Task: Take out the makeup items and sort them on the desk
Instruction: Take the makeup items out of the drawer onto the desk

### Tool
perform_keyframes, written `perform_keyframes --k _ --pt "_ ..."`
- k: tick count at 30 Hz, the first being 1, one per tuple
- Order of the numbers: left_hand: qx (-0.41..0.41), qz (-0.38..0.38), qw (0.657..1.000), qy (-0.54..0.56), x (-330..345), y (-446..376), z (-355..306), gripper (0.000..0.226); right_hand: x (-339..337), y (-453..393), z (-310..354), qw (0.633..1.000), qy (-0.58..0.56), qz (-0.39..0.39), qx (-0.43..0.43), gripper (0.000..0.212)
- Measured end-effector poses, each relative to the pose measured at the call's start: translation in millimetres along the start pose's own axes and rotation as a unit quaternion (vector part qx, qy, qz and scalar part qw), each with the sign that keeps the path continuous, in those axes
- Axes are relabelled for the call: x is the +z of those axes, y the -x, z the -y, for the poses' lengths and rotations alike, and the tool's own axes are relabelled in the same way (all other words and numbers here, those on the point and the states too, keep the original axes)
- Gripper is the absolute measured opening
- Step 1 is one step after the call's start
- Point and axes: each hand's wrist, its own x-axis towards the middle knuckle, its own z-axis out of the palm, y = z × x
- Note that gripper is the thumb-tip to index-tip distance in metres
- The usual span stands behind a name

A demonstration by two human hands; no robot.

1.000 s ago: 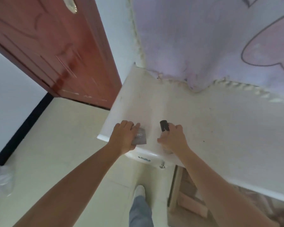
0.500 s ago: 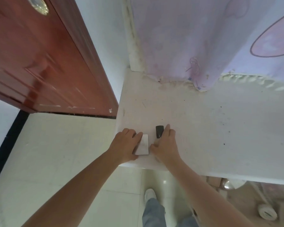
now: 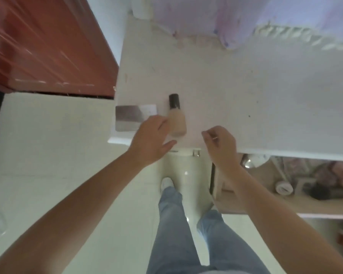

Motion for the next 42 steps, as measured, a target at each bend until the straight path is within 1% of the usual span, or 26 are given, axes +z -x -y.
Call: perform_keyframes --k 2,3,4,6,8,9,10,12,13,14,15,17,19,22,24,26,28,32,35,38,40,42 --pt "0.041 -0.028 0.998 0.047 29 14 -41 0.036 -20 25 -40 0.998 0.041 0.036 0.003 0.027" --pt "0.061 -0.021 0.996 0.06 44 20 -64 0.033 -30 39 -63 0.996 0.071 0.059 0.012 0.031" --pt "0.074 0.002 0.995 0.066 60 25 -85 0.031 -41 51 -88 0.992 0.101 0.073 0.025 0.034" --pt "0.08 0.076 0.991 0.075 93 28 -127 0.025 -65 72 -142 0.986 0.136 0.082 0.053 0.042" --pt "0.052 0.161 0.983 0.068 119 19 -168 0.021 -88 80 -190 0.969 0.177 0.143 0.096 0.059" --pt "0.026 0.212 0.975 0.057 131 14 -186 0.023 -98 79 -211 0.947 0.223 0.197 0.125 0.063" --pt "-0.001 0.268 0.963 0.036 145 7 -202 0.028 -107 78 -230 0.928 0.257 0.227 0.144 0.058" --pt "-0.066 0.354 0.933 0.0 173 -2 -226 0.037 -117 74 -262 0.918 0.293 0.234 0.128 0.04" --pt "-0.096 0.38 0.92 -0.015 183 -6 -235 0.039 -120 73 -274 0.917 0.305 0.231 0.116 0.035" --pt "-0.116 0.389 0.913 -0.032 191 -9 -242 0.039 -123 71 -284 0.914 0.321 0.225 0.105 0.035" --pt "-0.128 0.394 0.909 -0.046 201 -10 -247 0.038 -126 69 -291 0.906 0.339 0.232 0.102 0.039" --pt "-0.153 0.394 0.905 -0.055 214 -12 -253 0.038 -131 66 -305 0.888 0.353 0.277 0.103 0.051" --pt "-0.165 0.388 0.904 -0.067 220 -15 -255 0.036 -132 63 -314 0.885 0.349 0.295 0.089 0.055" --pt "-0.156 0.411 0.897 -0.054 221 -19 -253 0.034 -129 62 -321 0.889 0.321 0.311 0.097 0.056" --pt "-0.148 0.436 0.887 -0.044 220 -18 -251 0.035 -127 60 -323 0.892 0.314 0.307 0.103 0.056" --pt "-0.164 0.433 0.886 -0.034 216 -16 -250 0.036 -124 59 -324 0.894 0.311 0.309 0.098 0.053" --pt "-0.17 0.409 0.896 -0.032 212 -12 -251 0.036 -119 58 -321 0.895 0.307 0.31 0.096 0.052" --pt "-0.208 0.339 0.917 -0.012 198 -6 -253 0.028 -110 55 -310 0.905 0.293 0.297 0.084 0.061" --pt "-0.243 0.301 0.922 0.01 185 -7 -252 0.028 -92 54 -298 0.912 0.282 0.289 0.073 0.057" --pt "-0.274 0.269 0.923 0.035 171 -11 -251 0.03 -70 50 -288 0.907 0.281 0.286 0.131 0.046" --pt "-0.29 0.247 0.923 0.052 163 -14 -250 0.029 -61 49 -283 0.9 0.283 0.283 0.172 0.046" --pt "-0.303 0.222 0.924 0.073 156 -16 -249 0.027 -62 48 -278 0.899 0.273 0.287 0.184 0.048"
